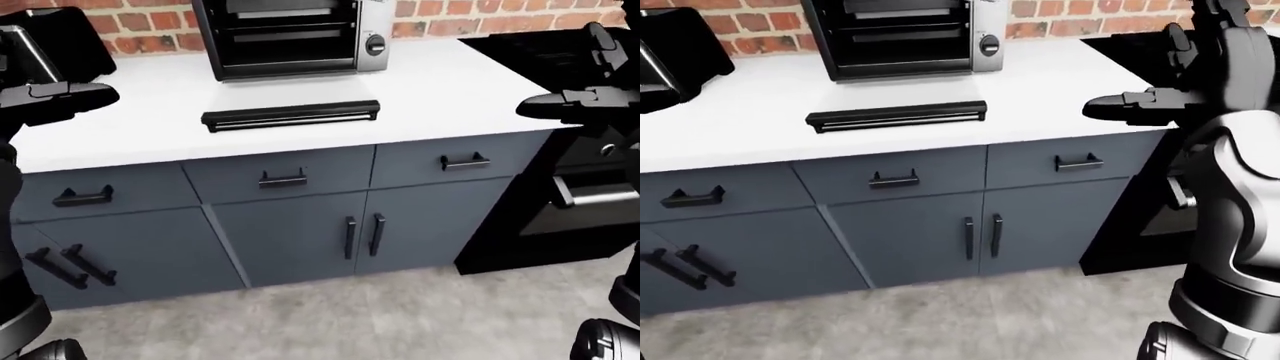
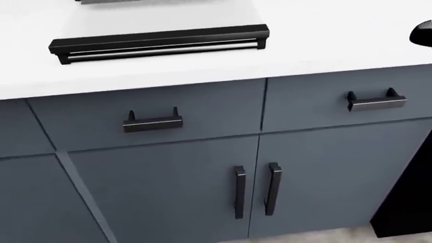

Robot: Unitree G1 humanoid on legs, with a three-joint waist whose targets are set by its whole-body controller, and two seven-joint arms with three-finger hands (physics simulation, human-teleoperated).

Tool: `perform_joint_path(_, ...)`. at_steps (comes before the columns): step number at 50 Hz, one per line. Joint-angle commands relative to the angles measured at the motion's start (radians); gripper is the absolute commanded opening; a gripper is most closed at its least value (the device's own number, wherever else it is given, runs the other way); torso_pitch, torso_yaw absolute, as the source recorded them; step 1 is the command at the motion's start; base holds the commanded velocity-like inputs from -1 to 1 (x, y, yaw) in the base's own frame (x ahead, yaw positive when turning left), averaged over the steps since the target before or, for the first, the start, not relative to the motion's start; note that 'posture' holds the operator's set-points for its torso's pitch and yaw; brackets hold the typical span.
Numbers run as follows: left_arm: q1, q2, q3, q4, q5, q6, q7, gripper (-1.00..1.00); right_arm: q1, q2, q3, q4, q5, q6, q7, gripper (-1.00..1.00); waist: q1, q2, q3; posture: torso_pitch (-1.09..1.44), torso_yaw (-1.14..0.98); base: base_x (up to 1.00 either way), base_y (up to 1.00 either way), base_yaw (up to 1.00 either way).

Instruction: Close the toaster oven door.

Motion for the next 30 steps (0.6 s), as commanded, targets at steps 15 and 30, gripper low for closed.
perform_joint_path(15, -0.023, 0.022, 0.019, -0.018, 0.004, -0.025, 0.003, 1.00, -0.029, -0.013, -0.003, -0.023, 0.006, -0.022, 0.001, 1.00, 0.032, -0.108, -0.031, 0.00, 0.00, 0.19, 0.09, 0.00)
perform_joint_path(30, -0.020, 0.022, 0.021, -0.019, 0.004, -0.026, 0.004, 1.00, -0.029, -0.014, -0.003, -0.028, 0.008, -0.020, 0.002, 1.00, 0.012, 0.027, -0.028, 0.00, 0.00, 0.19, 0.07, 0.00)
